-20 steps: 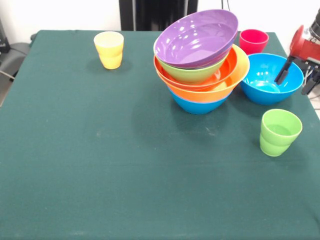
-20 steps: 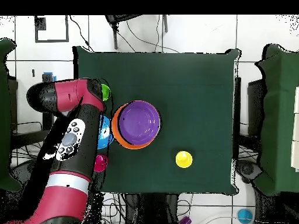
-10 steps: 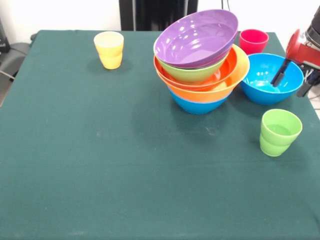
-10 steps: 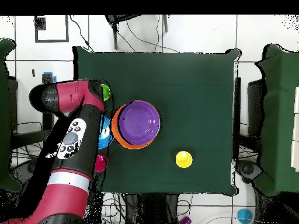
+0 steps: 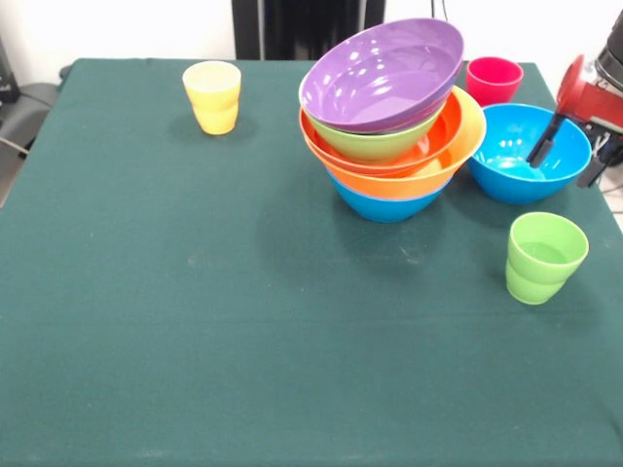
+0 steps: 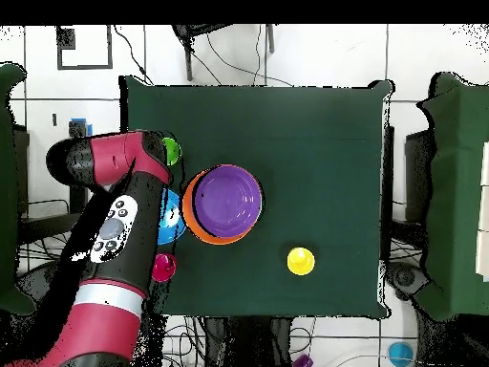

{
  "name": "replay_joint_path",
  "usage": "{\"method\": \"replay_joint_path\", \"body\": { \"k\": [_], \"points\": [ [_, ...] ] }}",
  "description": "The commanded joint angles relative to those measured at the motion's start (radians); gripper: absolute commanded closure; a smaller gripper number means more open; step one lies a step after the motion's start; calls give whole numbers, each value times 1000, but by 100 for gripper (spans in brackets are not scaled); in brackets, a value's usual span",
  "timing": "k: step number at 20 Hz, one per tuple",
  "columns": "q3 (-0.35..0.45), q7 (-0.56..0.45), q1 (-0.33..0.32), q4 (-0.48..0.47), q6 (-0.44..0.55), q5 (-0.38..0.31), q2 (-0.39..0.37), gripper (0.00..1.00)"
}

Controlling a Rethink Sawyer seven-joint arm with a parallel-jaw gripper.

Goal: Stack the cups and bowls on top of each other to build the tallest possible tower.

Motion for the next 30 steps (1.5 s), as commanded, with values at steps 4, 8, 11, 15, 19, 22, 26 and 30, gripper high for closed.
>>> {"method": "replay_joint_path", "body": {
  "k": [4,8,11,15,19,22,26,30],
  "points": [
    [40,267,41,54,-84,20,69,0],
    [29,276,49,53,-87,24,80,0],
    [21,294,61,56,-88,28,88,0],
    [13,318,73,49,-93,34,108,0],
    [9,329,84,65,-86,38,97,0],
    [14,336,90,86,-96,39,95,0],
    [20,355,106,116,-120,39,98,0],
    [21,376,113,108,-137,44,122,0]
  ]
}}
